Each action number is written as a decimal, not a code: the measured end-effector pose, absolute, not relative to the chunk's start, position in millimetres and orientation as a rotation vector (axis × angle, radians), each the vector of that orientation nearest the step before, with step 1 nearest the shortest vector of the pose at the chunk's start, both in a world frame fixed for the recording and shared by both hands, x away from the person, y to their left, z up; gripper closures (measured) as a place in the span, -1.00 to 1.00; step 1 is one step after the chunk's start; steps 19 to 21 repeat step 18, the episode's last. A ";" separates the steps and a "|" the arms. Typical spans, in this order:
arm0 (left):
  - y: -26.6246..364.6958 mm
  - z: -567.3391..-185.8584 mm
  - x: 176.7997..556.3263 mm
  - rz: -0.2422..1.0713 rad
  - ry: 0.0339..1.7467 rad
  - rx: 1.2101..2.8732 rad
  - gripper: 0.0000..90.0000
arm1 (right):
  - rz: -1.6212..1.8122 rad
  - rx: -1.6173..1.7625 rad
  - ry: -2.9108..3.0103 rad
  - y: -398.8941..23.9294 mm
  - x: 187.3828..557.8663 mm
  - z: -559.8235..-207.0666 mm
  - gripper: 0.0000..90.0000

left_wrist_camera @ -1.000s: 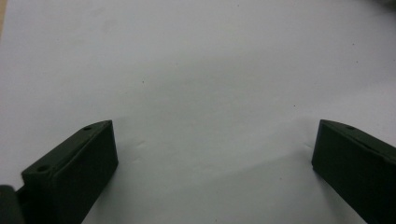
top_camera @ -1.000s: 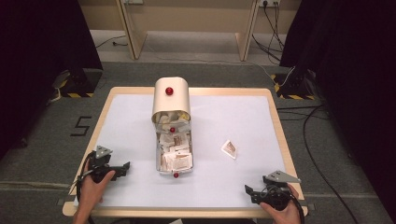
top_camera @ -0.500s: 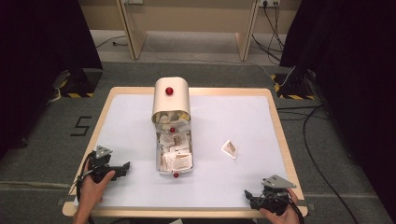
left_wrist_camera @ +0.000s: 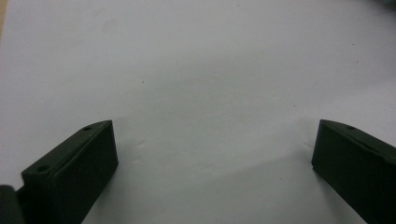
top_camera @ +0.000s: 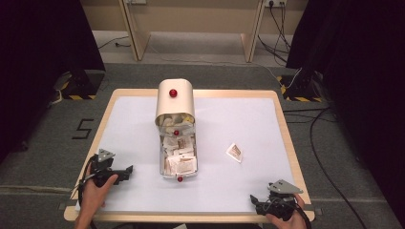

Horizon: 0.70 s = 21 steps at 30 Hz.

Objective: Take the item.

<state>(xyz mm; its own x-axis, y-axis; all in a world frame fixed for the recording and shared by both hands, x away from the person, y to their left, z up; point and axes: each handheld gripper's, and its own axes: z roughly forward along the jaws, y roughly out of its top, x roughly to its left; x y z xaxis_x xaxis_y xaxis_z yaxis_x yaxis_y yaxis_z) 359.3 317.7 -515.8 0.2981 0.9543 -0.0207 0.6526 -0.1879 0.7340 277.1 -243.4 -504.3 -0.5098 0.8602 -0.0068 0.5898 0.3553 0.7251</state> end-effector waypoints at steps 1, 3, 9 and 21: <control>317.7 -515.8 359.3 0.601 1.429 1.926 -1.00 | 0.955 1.272 2.236 -243.3 277.1 -504.2 -0.66; 317.7 -515.8 359.3 0.601 1.430 1.925 -1.00 | 0.956 1.273 2.236 -243.3 277.0 -504.3 -0.66; 317.7 -515.8 359.3 0.601 1.430 1.926 -1.00 | 0.958 1.272 2.239 -243.5 277.0 -504.3 -0.67; 317.7 -515.8 359.4 0.601 1.430 1.924 -1.00 | 0.957 1.269 2.241 -243.3 277.3 -504.5 -0.69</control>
